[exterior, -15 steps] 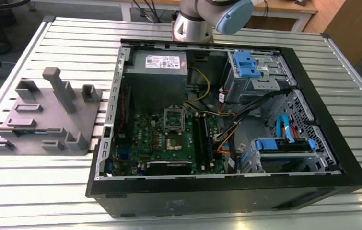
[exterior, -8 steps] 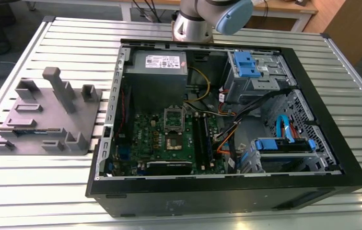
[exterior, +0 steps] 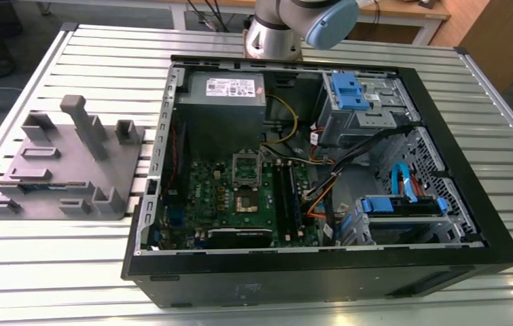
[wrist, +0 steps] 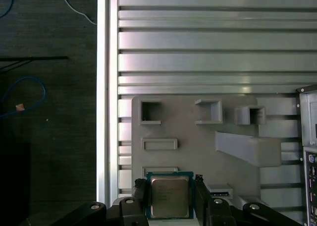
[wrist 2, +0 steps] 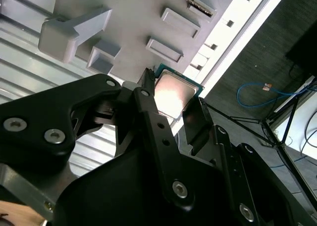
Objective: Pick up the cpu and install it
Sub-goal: 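Pick up the cpu and move it towards the insertion slot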
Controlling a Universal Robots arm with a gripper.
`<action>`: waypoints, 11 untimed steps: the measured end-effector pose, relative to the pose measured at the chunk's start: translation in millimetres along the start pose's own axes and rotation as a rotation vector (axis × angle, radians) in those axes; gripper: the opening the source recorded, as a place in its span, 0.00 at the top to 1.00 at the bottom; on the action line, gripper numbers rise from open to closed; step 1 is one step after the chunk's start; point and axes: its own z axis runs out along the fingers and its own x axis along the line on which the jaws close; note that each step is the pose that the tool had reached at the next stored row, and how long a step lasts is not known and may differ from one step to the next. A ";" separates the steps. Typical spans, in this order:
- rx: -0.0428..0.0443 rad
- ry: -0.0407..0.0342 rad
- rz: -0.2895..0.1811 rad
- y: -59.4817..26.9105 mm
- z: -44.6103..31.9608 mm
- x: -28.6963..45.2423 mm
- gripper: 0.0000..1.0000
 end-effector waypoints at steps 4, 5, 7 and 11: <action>0.0000 0.0000 0.000 0.0 0.0 0.0 0.53; 0.0000 0.0000 0.000 0.0 -0.1 0.0 0.53; 0.0001 0.0001 0.000 0.0 -0.4 0.0 0.53; 0.0001 0.0002 0.000 0.3 -3.6 -0.1 0.53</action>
